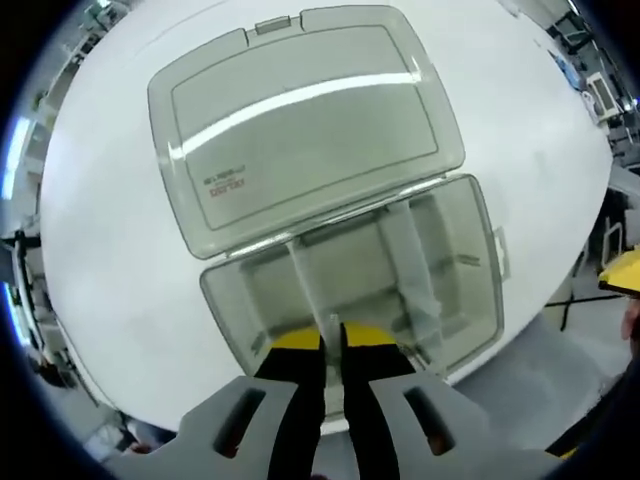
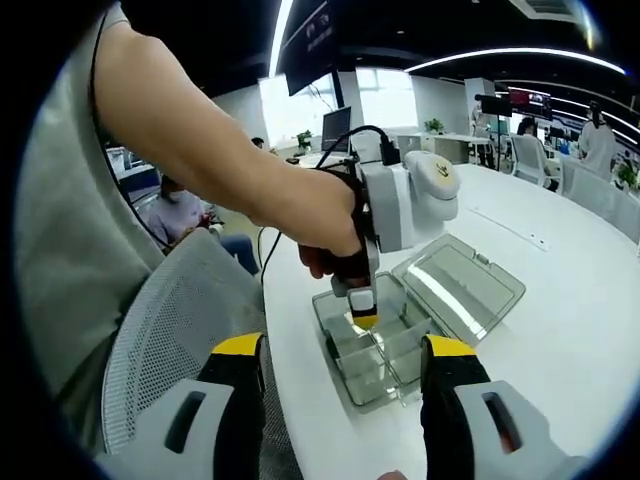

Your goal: Insert the divider into the dual guide fixture by aligning both edges with the guide slots and pushing it downward to the bottom, including one-sided entry, uneven engagement, binding, and posture correction.

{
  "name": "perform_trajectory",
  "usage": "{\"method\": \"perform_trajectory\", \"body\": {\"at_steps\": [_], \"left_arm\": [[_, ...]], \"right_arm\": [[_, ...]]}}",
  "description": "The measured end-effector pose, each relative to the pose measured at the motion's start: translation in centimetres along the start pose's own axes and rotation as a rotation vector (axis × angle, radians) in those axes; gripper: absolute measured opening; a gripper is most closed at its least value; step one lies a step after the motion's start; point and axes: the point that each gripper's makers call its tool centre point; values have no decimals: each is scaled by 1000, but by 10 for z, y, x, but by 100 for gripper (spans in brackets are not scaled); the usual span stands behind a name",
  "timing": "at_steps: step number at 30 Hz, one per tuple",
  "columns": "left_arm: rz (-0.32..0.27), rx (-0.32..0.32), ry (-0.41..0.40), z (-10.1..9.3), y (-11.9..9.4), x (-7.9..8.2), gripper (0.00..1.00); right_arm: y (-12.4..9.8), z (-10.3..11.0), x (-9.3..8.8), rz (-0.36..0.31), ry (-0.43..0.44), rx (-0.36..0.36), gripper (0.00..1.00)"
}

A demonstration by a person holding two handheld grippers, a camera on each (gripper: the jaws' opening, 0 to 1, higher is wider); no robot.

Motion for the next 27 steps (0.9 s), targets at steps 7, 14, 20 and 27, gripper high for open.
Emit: {"method": "perform_trajectory", "body": {"at_steps": [7, 14, 20, 27], "left_arm": [[17, -3, 6, 1, 5, 0, 2], [12, -19, 4, 0, 6, 0, 3], [-38, -50, 33, 3, 4, 4, 6], [-58, -68, 27, 6, -2, 6, 9]], "right_arm": [[1, 0, 0, 1, 3, 0, 60], [1, -1, 0, 2, 3, -2, 60], [2, -1, 1, 3, -1, -1, 60], [2, -1, 3, 2, -3, -1, 60]]}}
Point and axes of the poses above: the point that each gripper's makers call its tool centre point, and the gripper's own axes: y roughly forward along the fingers, z roughly to its left, x roughly out of its top, and after that the axes turned 8 degrees about y, right-handed
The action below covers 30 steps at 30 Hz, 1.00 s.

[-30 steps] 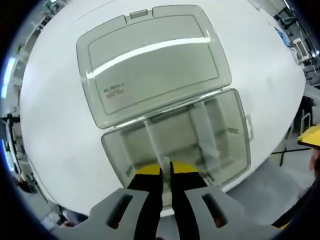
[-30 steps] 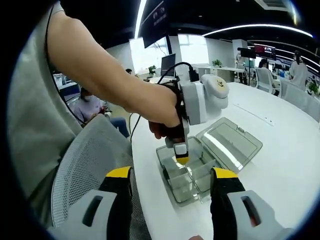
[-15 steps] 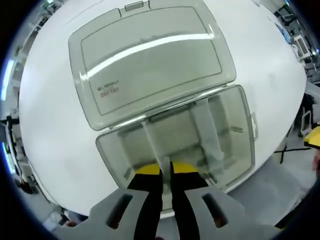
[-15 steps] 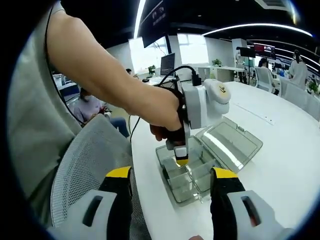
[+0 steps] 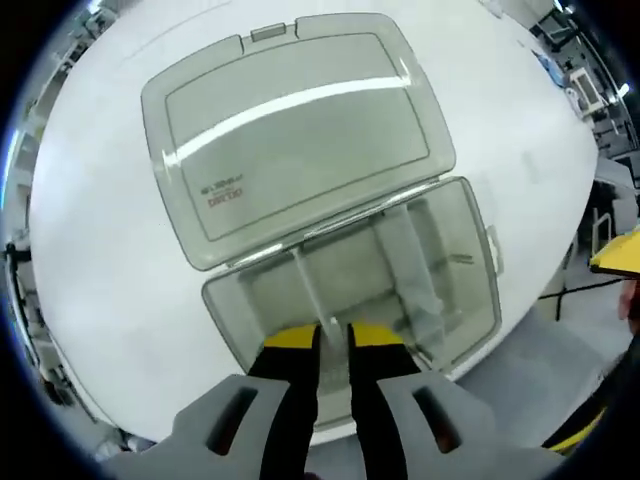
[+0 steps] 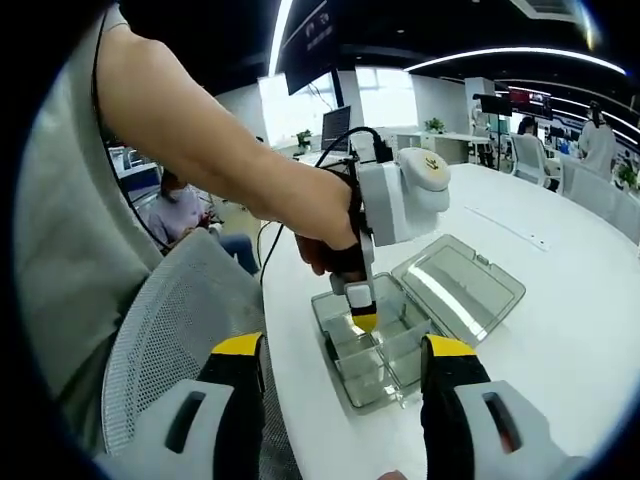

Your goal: Insert the divider into the dual guide fixture by aligning both edges with the guide slots and pushing it downward to the bottom, including one-sided entry, uneven engagement, binding, and posture correction.

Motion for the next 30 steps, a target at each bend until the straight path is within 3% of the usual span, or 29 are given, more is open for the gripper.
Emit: {"method": "perform_trajectory", "body": {"at_steps": [11, 30], "left_arm": [[-54, -58, -35, -5, -13, -5, 5], [-44, -62, -123, -11, -14, -11, 0]], "right_arm": [[0, 2, 2, 2, -7, 1, 60], [-4, 4, 6, 8, -22, -8, 60]]}}
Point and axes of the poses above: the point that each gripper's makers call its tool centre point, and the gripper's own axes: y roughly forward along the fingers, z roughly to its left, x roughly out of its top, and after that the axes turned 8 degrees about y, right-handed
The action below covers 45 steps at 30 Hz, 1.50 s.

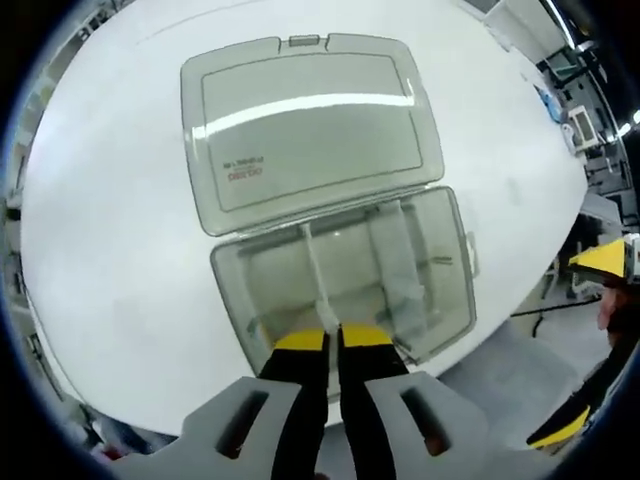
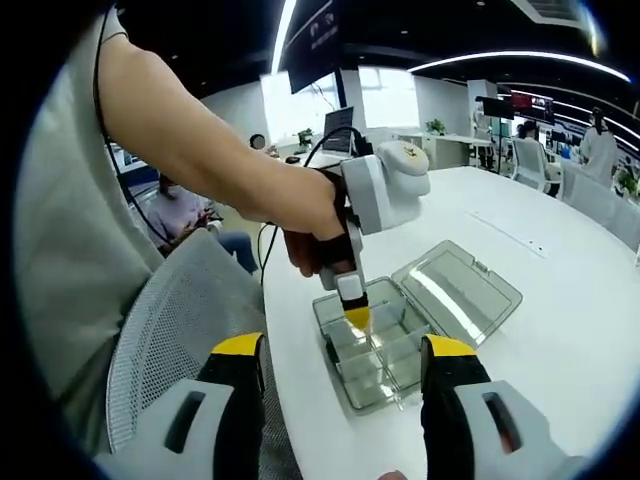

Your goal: Insert the divider into the dual guide fixture by aligning both edges with the guide slots and pushing it downward to the bottom, including one-sided entry, uneven engagement, binding, and posture correction.

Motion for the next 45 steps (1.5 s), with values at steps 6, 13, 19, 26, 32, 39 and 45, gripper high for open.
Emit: {"method": "perform_trajectory", "body": {"at_steps": [6, 13, 19, 26, 32, 39, 45], "left_arm": [[-6, 4, -1, -1, 0, 0, 0], [-41, -26, 11, -1, 1, 2, 0], [-98, -57, 8, 3, -4, 5, 5], [-159, -136, -19, -1, -11, 4, 13], [-249, -193, -31, 0, -23, 5, 17], [-405, -297, -30, -3, -44, 4, 28], [-524, -358, 21, -13, -64, -7, 34]], "right_arm": [[-2, 2, 3, 5, -10, -2, 60], [-4, 5, 5, 16, -23, -7, 60], [-6, 6, 4, 28, -22, -14, 61], [-5, 8, 6, 34, -17, -22, 62], [-5, 10, 7, 36, -10, -27, 63], [-5, 13, 10, 29, 0, -32, 64], [-4, 16, 13, 30, -2, -35, 65]]}}
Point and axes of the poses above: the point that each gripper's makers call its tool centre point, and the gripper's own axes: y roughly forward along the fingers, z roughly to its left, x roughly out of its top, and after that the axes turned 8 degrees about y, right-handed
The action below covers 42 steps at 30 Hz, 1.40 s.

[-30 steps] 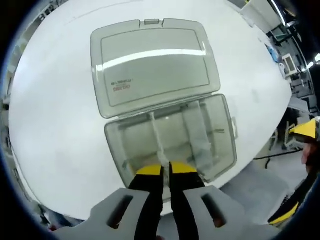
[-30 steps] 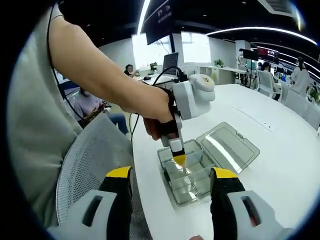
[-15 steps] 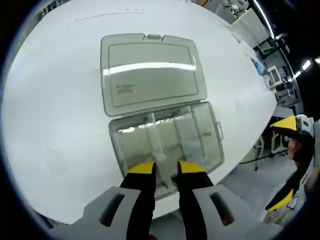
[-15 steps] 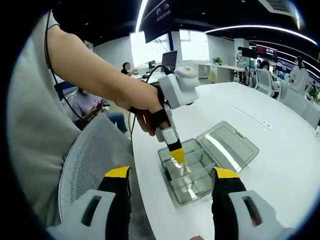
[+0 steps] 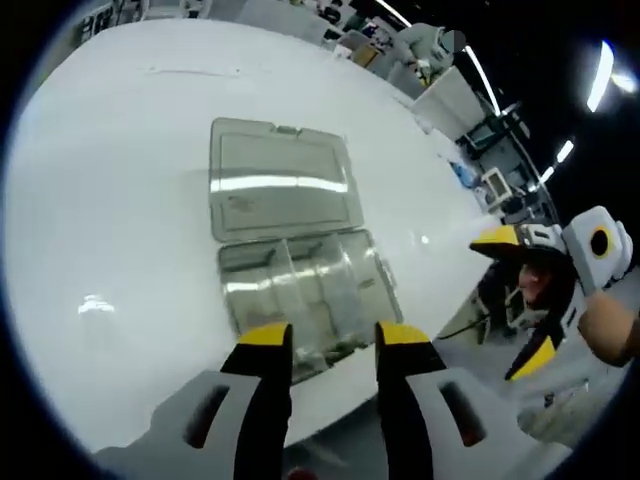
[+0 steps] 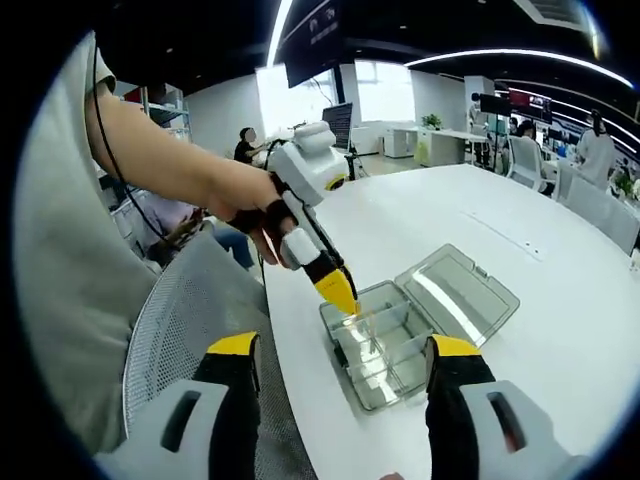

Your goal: Insert the divider into the dual guide fixture by aligning both edges with the guide slots and pushing it downward to the bottom, including one-sided entry, uneven engagement, binding, and posture correction.

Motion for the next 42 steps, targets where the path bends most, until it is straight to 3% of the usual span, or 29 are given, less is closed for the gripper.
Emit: {"method": "perform_trajectory", "body": {"at_steps": [3, 6, 14, 20, 25, 32, 38, 42], "left_arm": [[-64, -25, 13, -5, -6, 3, 37], [-82, -44, 38, -12, -12, 0, 38], [-234, -105, 158, -30, -28, 13, 46], [-247, -108, 239, -35, -33, 7, 49], [-325, -136, 309, -46, -40, 14, 52], [-320, -131, 386, -51, -38, 9, 53], [-358, -108, 453, -53, -40, 14, 53], [-342, -122, 489, -59, -36, 12, 55]], "right_arm": [[0, 1, 1, -8, 4, -1, 65], [1, 1, 0, -7, 11, -6, 65], [-2, 0, 0, -7, 12, -19, 66], [-7, -3, 0, -7, 15, -26, 66], [-10, -7, -2, -2, 16, -30, 66], [-16, -14, -6, -3, 29, -36, 65], [-22, -21, -13, 15, 32, -45, 65], [-27, -24, -17, 16, 42, -43, 64]]}}
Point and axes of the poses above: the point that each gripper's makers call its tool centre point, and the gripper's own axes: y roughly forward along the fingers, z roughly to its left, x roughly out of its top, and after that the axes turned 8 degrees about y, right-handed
